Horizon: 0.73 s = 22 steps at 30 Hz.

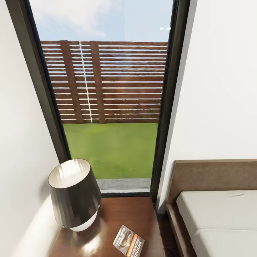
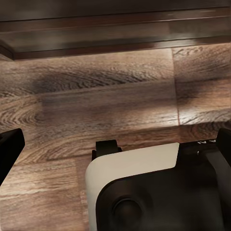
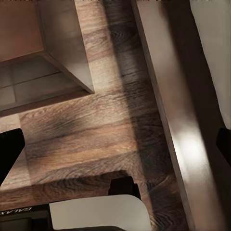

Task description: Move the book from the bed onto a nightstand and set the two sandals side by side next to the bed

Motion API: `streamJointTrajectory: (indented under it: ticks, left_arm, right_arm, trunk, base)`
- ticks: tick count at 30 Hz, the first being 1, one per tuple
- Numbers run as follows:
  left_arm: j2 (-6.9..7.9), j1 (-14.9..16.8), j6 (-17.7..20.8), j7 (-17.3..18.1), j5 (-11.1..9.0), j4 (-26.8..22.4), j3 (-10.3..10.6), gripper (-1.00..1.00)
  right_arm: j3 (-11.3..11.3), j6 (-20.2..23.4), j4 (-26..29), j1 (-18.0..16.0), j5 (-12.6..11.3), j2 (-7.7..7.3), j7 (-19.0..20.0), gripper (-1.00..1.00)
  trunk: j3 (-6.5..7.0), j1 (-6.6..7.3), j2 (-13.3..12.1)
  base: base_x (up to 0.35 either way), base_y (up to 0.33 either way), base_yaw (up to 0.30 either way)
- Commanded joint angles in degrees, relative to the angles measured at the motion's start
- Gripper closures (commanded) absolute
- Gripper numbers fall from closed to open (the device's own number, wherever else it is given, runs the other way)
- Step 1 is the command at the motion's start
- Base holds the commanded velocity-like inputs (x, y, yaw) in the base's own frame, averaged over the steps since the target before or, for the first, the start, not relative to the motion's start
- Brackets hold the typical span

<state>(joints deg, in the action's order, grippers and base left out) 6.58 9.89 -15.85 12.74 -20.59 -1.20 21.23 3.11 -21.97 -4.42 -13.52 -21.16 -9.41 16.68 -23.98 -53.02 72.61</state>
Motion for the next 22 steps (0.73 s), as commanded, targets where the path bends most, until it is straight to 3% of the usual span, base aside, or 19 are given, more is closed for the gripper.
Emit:
streamJointTrajectory:
  ticks: [1,22]
  left_arm:
    - [0.01,0.04,-0.15,0.26,-0.6,0.05,0.42,-1.0]
    - [0.01,0.04,-0.06,0.26,-0.51,0.05,0.4,-1.0]
  right_arm:
    - [0.32,-0.34,-0.25,-0.1,-0.62,0.0,0.45,-1.0]
    - [0.31,-0.38,-0.24,-0.1,-0.64,0.1,0.46,-1.0]
  trunk:
    - [-0.06,0.0,0.04]
    - [-0.06,0.0,0.04]
  base:
    - [0.0,0.0,0.0]
    - [0.0,0.0,0.0]
